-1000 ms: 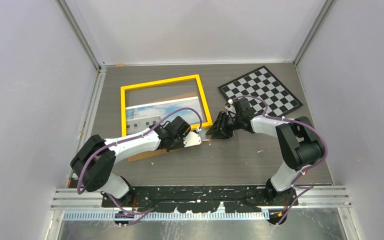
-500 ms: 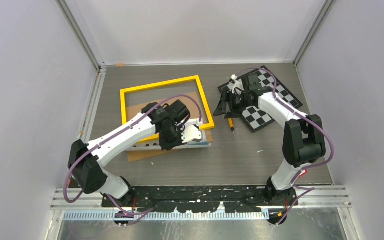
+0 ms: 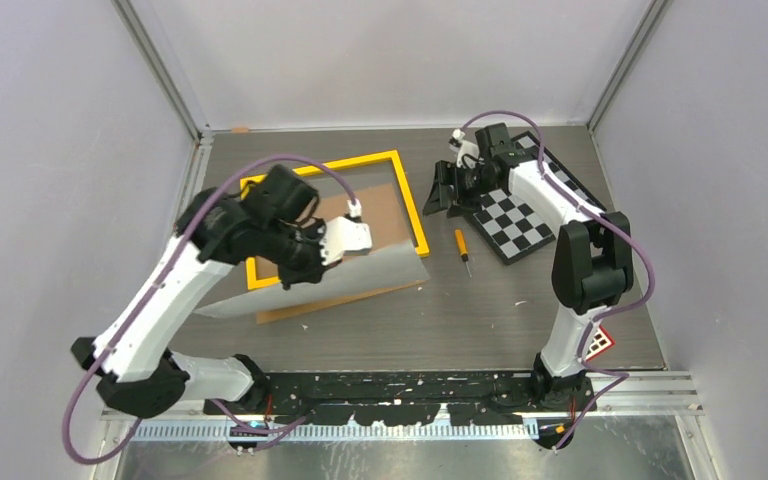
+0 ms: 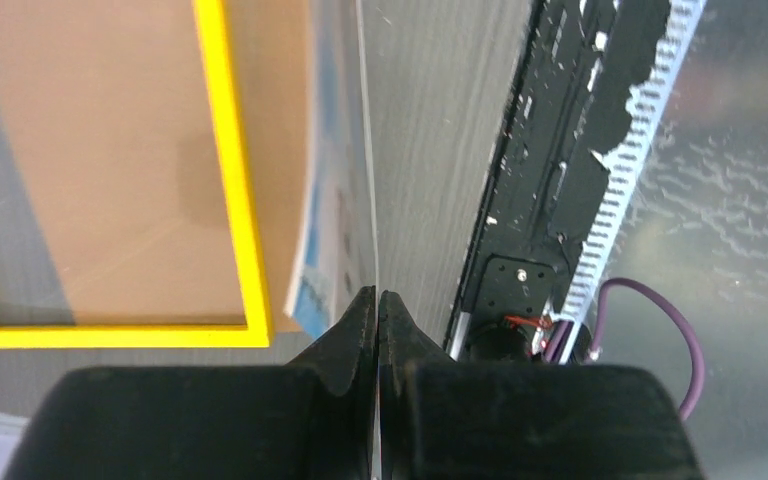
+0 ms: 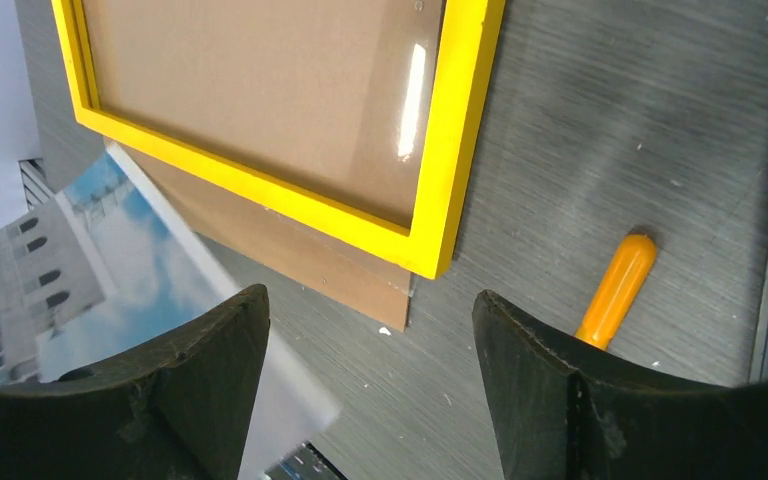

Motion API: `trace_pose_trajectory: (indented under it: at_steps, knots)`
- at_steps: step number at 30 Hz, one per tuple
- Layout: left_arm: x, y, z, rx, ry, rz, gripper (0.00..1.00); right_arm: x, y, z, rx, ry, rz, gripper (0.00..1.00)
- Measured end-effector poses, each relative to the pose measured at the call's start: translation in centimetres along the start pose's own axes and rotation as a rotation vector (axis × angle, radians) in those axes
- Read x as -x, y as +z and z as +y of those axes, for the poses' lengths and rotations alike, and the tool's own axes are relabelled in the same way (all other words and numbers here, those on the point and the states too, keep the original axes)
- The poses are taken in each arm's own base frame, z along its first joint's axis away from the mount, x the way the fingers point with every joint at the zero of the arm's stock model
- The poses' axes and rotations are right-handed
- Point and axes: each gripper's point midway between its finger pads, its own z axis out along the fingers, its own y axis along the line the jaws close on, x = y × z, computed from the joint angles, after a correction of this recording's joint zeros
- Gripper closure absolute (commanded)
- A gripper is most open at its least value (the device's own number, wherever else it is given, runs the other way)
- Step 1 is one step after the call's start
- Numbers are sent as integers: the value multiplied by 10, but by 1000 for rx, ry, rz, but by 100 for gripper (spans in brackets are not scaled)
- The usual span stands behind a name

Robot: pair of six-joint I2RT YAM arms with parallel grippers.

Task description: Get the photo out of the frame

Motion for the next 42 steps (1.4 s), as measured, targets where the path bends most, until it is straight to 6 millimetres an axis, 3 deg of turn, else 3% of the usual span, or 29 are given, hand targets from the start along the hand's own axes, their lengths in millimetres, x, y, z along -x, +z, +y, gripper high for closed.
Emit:
trace_pose_trajectory:
  at_steps: [8,13,18,25,28,32,37,42]
  knots:
    - [14,-87,20,250,-84,-224,100,23,-2,8,1,-27,-32,20]
    - [6,-134,58,469,-277,-294,100,33,9,18,6,-61,-35,20]
    - [-8,-165,106,693,-425,-277,100,22,45,37,15,-119,27,20]
    - [-31,-185,174,947,-569,-209,100,-3,101,85,54,-281,105,21]
    - [-37,-192,190,1016,-613,-210,100,-11,123,108,76,-374,124,21]
    - [-45,-195,204,1064,-665,-217,100,-26,150,124,82,-472,162,22]
    - [-52,-191,217,1086,-686,-207,100,-57,175,121,75,-540,259,38]
    - [-55,-181,223,1079,-692,-196,100,-89,176,113,66,-564,362,48]
